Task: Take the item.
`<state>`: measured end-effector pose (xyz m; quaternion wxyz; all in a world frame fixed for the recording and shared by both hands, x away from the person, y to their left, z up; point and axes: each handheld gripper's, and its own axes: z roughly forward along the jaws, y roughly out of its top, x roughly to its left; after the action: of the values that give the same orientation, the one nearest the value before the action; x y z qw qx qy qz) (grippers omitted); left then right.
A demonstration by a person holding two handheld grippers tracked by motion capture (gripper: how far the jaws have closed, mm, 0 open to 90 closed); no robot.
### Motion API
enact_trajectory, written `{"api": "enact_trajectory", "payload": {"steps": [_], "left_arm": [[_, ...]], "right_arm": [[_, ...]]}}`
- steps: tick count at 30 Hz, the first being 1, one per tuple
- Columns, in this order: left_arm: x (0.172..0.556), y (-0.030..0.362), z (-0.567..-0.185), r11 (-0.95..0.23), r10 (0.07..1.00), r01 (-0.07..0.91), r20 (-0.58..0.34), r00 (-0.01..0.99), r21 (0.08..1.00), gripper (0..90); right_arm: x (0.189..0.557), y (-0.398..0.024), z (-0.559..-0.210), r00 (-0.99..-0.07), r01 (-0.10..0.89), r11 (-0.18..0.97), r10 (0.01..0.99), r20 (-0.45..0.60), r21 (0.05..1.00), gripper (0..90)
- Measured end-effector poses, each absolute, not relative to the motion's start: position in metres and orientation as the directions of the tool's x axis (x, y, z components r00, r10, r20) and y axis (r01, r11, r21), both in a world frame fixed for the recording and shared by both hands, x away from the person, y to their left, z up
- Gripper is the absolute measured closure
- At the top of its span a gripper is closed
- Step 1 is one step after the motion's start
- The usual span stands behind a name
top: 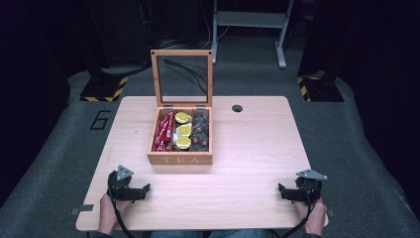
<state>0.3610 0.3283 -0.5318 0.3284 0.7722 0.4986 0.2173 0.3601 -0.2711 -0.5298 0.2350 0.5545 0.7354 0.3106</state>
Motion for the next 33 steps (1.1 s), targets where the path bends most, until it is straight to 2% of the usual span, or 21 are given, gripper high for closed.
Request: {"api": "enact_trajectory", "payload": {"steps": [33], "left_arm": [[0.3610,0.3263,-0.5318,-0.285,0.914,0.629,0.007,0.406,0.723,1.5]], "right_arm": [[0.3614,-0.2710,-0.5297,-0.276,0.672,0.194,0.961,-0.002,0.715,0.0]]}}
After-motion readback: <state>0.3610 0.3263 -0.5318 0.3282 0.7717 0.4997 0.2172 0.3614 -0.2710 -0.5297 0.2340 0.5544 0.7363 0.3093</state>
